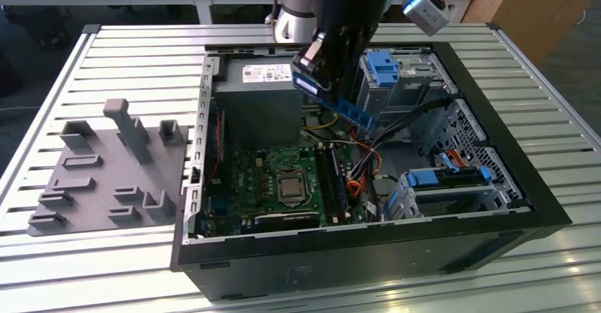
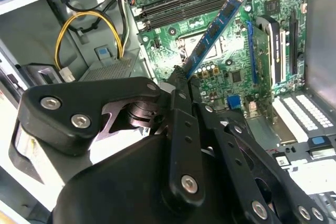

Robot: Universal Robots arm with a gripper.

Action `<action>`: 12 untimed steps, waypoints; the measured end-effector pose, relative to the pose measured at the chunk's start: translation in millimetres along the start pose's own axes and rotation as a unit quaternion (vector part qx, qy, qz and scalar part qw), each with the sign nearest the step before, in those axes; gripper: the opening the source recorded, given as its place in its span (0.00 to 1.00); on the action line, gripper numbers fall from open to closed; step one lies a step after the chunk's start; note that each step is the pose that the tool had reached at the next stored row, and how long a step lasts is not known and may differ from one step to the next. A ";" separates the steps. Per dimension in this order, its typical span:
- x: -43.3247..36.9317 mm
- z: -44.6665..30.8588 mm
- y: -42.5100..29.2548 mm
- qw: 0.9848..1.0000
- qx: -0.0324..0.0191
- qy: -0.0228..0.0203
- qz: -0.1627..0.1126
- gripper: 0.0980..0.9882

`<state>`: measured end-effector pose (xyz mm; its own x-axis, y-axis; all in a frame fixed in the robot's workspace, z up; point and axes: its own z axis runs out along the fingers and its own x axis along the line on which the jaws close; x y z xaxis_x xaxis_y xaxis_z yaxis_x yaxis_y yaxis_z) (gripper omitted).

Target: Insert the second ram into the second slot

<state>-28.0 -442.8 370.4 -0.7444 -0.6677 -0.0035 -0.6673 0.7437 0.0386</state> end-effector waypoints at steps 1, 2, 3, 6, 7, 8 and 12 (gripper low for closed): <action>0.0 0.0 0.0 1.000 0.000 0.000 0.004 0.04; 0.0 0.0 0.0 1.000 0.000 0.000 0.008 0.04; 0.0 0.0 0.0 1.000 0.000 0.000 0.013 0.04; 0.0 0.0 0.0 1.000 0.000 -0.001 0.027 0.04; 0.0 0.0 0.0 1.000 0.000 -0.001 0.031 0.04; 0.0 0.0 0.0 0.999 0.000 -0.001 0.037 0.04; 0.0 0.0 0.0 0.998 0.000 -0.002 0.056 0.04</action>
<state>-28.1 -442.7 370.4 -0.8139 -0.5810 -0.0033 -0.5807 0.8132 0.0385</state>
